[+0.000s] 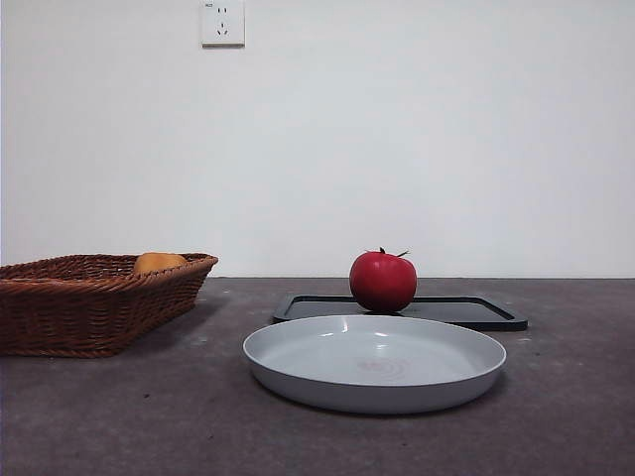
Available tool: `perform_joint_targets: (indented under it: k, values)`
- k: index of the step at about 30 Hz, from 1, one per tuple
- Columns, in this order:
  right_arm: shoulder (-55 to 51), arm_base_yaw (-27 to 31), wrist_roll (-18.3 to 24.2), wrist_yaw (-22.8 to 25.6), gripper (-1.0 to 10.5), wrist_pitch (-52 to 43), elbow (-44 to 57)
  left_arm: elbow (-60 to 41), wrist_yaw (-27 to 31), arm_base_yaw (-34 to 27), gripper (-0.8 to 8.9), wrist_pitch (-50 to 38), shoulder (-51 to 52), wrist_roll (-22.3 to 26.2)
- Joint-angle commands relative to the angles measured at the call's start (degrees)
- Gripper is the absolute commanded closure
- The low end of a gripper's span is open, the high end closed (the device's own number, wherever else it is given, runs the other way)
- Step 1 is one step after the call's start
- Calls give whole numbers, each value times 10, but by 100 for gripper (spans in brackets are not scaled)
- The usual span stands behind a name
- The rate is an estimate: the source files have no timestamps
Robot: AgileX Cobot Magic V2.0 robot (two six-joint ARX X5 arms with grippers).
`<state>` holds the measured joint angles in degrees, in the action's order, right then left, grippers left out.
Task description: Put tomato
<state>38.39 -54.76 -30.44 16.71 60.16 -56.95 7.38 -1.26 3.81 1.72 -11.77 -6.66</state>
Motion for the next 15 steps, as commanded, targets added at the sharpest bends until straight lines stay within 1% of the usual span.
perform_joint_targets:
  k: [1,6,10,15]
  values:
    - [3,-7,-4,3,931,-6,-5,-24,1,-4,807,-10,32,-18]
    - [4,-7,-4,3,931,-6,-5,-59,1,-4,807,-3,81,-18]
    - [3,-7,-4,3,931,-6,-5,-63,1,-4,807,28,113,-18]
    - [4,-7,-4,3,931,-6,-5,-67,1,-4,807,67,116,-16]
